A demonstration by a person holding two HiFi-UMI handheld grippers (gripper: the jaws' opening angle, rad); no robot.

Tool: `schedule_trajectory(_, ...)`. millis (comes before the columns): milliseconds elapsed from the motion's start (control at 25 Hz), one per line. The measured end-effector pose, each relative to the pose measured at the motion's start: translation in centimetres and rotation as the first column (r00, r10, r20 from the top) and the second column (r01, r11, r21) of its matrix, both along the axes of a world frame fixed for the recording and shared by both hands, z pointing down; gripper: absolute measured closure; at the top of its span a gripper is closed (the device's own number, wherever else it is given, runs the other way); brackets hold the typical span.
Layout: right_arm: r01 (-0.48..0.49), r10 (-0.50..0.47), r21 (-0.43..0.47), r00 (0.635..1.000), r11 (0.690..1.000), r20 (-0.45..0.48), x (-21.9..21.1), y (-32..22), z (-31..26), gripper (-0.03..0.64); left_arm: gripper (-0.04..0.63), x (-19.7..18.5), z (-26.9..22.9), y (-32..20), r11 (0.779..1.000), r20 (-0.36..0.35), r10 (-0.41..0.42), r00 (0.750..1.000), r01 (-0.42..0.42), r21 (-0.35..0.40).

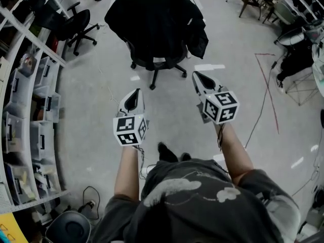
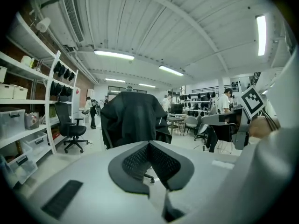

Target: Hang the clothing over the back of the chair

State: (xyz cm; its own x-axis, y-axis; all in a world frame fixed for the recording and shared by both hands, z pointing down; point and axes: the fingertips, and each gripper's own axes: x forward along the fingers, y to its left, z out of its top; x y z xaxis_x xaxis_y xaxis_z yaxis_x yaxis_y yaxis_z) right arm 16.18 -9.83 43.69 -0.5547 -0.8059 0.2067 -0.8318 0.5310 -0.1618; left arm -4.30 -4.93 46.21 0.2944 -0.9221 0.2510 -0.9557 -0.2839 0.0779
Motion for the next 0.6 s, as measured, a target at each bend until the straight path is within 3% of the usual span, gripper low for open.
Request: schedule_trajectory(600, 0.091, -0.091, 0.009, 0.996, 0.996, 0.001, 2.4, 7.4, 0.1, 0.624, 0.595, 2.9, -0.9, 8.0, 0.998, 0.039, -0.064, 0.997, 0.064, 0.013)
